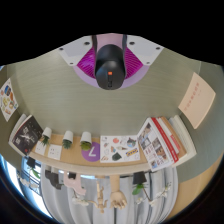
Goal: Arrange mouse
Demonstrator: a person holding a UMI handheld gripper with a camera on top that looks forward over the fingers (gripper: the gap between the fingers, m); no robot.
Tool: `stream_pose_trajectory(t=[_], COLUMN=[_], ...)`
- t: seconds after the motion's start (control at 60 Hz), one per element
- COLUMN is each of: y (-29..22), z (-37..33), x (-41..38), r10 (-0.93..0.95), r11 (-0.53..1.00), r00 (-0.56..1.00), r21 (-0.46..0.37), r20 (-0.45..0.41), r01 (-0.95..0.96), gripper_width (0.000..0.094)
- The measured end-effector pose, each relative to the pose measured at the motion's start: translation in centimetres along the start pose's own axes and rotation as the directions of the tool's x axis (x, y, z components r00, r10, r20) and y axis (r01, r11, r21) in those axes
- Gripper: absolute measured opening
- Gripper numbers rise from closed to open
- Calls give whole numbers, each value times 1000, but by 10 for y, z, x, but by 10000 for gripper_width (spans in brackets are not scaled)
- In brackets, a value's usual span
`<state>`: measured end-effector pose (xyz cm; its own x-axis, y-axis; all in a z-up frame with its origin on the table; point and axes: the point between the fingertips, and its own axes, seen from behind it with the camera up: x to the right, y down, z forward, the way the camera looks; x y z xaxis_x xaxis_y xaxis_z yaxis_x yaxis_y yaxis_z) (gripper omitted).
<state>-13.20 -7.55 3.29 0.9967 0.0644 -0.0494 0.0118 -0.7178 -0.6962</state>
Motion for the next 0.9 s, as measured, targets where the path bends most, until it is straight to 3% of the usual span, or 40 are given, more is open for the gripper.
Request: stream_pose_trajectory(t=[0.167, 0.217, 0.417, 0.45, 0.483, 0.567, 0.9], y=[48, 49, 52, 53, 51, 37, -30], z=[17, 16, 18, 16, 12, -6, -150], x=[-6, -5, -7, -7, -5, 2, 19], r10=[-9, -9, 4, 5, 10, 24, 45], r11=[997, 999, 998, 997, 997, 998, 993], r00=[1000, 1000, 1000, 1000, 1000, 999, 997], r21=[-79, -53, -68, -78, -81, -50, 113], r20=[-23, -28, -18, -12, -20, -47, -55], r01=[8, 8, -6, -6, -11, -27, -39], gripper_width=[347, 348, 505, 549, 685, 875, 860])
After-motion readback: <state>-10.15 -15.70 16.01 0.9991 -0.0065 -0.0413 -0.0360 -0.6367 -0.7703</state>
